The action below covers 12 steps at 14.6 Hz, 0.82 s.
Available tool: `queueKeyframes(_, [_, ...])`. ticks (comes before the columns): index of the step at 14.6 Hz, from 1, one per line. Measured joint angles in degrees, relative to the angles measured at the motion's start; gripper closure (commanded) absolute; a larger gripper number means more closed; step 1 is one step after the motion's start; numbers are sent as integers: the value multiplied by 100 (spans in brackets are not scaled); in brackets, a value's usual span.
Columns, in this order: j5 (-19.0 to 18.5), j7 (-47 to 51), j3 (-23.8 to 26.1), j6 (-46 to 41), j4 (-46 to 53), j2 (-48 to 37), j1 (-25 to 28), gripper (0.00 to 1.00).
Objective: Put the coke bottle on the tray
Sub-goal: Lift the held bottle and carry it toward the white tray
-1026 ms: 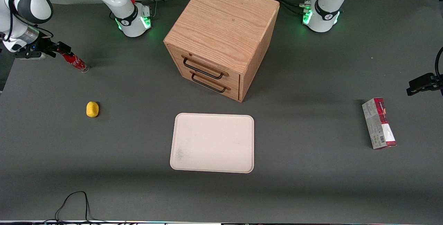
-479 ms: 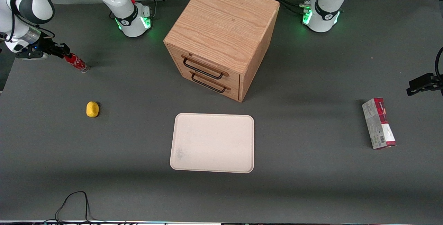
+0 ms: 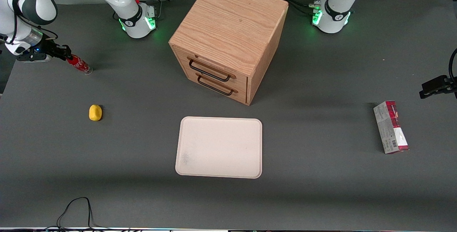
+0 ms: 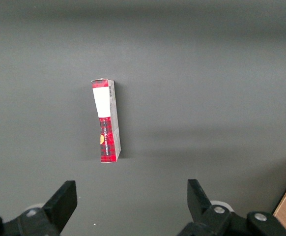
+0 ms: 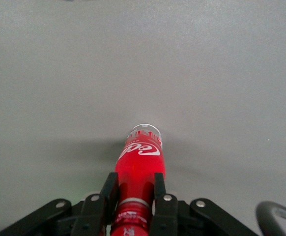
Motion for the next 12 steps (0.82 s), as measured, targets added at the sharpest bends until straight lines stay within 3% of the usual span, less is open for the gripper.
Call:
queueKeyframes(3, [-33, 194, 46, -203, 215, 0, 161, 100])
queueKeyframes(6, [26, 575, 522, -718, 804, 10, 316, 100])
queueKeyframes(9, [787, 697, 1302, -1443, 1746, 237, 343, 100])
queueKeyframes(12, [1517, 972, 2090, -2545, 3249, 1004, 366, 100])
